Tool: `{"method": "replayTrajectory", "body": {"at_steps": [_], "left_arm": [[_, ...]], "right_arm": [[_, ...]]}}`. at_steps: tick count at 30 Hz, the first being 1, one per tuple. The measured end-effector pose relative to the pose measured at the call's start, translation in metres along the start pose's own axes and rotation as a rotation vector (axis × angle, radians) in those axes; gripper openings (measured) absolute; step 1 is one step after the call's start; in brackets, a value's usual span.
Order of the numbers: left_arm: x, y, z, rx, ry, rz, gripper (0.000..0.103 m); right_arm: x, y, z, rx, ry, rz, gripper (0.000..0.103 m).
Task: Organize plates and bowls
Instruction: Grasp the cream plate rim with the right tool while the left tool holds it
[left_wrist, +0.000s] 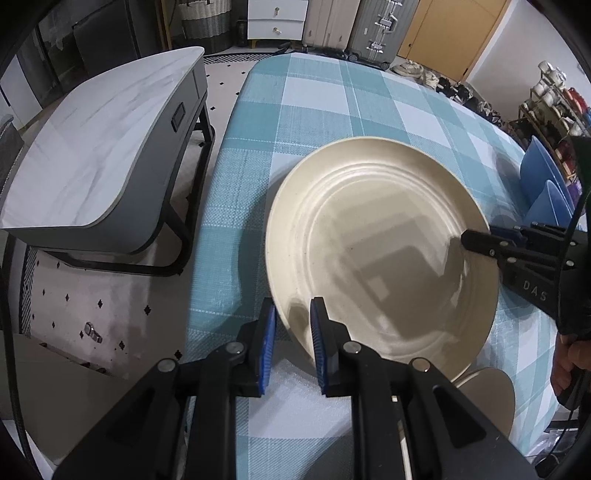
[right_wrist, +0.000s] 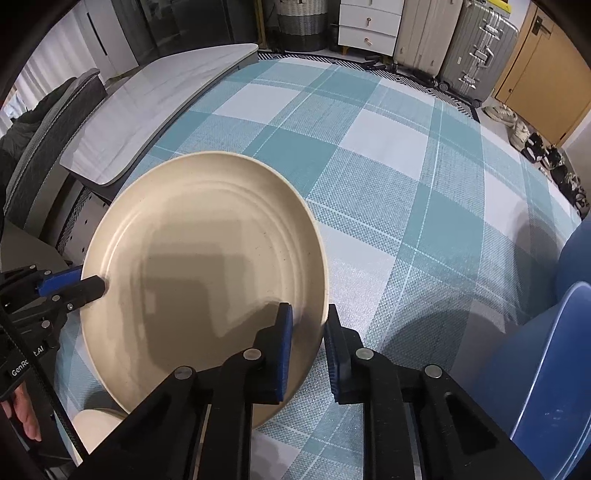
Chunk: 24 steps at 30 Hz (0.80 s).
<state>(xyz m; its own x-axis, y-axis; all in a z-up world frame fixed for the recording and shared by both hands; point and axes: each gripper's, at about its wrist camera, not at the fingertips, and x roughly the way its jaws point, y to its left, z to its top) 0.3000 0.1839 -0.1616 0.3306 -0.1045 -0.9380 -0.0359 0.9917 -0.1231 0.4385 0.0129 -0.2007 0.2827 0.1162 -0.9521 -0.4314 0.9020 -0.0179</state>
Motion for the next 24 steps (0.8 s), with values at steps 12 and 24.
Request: {"method": "replayTrajectory", "body": {"at_steps": [12, 24], "left_arm": [[-0.007, 0.005, 0.005, -0.047, 0.034, -0.008, 0.016], [-0.030, 0.008, 0.010, -0.082, 0.007, -0.012, 0.016]], "right_arm": [[-0.005, 0.001, 0.012, 0.001, 0.004, 0.005, 0.012], [-0.025, 0.001, 0.013, 0.019, -0.019, 0.041, 0.011]]}}
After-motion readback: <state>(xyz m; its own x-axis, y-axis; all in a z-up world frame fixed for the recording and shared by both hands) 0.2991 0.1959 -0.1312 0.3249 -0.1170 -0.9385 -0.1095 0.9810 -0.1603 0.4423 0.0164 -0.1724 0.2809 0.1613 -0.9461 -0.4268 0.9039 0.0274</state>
